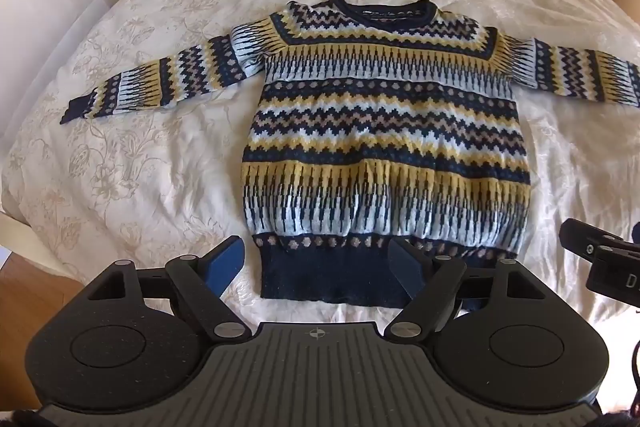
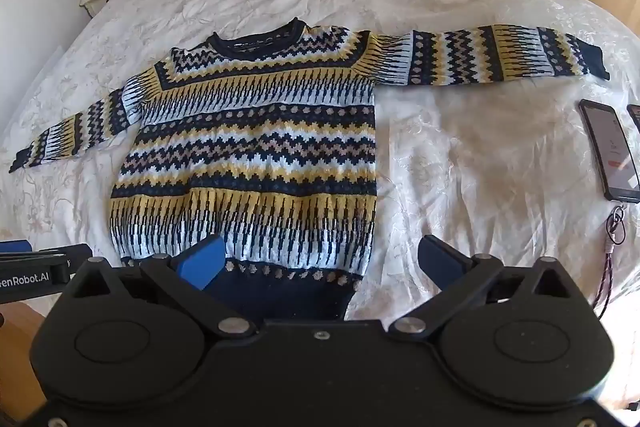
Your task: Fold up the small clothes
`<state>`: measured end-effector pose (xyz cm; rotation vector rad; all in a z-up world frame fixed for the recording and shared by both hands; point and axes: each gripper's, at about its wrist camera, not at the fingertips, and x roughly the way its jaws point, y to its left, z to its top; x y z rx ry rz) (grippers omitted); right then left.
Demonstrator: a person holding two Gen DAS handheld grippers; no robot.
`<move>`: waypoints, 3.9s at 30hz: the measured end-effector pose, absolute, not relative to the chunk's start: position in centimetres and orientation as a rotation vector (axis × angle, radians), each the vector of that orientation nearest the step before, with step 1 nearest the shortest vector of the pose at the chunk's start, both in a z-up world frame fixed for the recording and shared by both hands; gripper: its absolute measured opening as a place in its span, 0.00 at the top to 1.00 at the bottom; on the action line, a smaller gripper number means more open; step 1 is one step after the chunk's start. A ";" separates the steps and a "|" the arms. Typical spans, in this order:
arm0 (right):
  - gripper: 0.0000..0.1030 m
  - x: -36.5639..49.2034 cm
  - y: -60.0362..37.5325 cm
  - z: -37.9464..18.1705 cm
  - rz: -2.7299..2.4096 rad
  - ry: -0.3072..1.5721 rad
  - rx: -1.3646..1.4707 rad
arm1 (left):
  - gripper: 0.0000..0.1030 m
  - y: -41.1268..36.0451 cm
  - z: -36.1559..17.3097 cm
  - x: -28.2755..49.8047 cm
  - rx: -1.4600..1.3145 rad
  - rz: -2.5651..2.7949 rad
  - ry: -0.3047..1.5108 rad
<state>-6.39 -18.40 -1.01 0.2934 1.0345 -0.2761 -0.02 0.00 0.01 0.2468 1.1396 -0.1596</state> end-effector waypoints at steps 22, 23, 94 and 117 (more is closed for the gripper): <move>0.01 -6.6 -17.7 -2.8 -0.271 1.082 0.292 | 0.24 0.6 0.3 0.1 0.245 -0.147 1.149; 0.01 -6.6 -17.8 -2.8 -0.271 1.082 0.293 | 0.24 0.6 0.3 0.1 0.246 -0.147 1.149; 0.01 -3.1 -17.9 -4.3 -0.078 1.063 0.494 | 0.24 6.5 -1.4 3.7 -0.260 -0.262 1.135; 0.00 10.9 -13.3 1.7 0.013 0.601 0.391 | 0.24 20.4 2.7 19.3 -0.192 0.029 0.698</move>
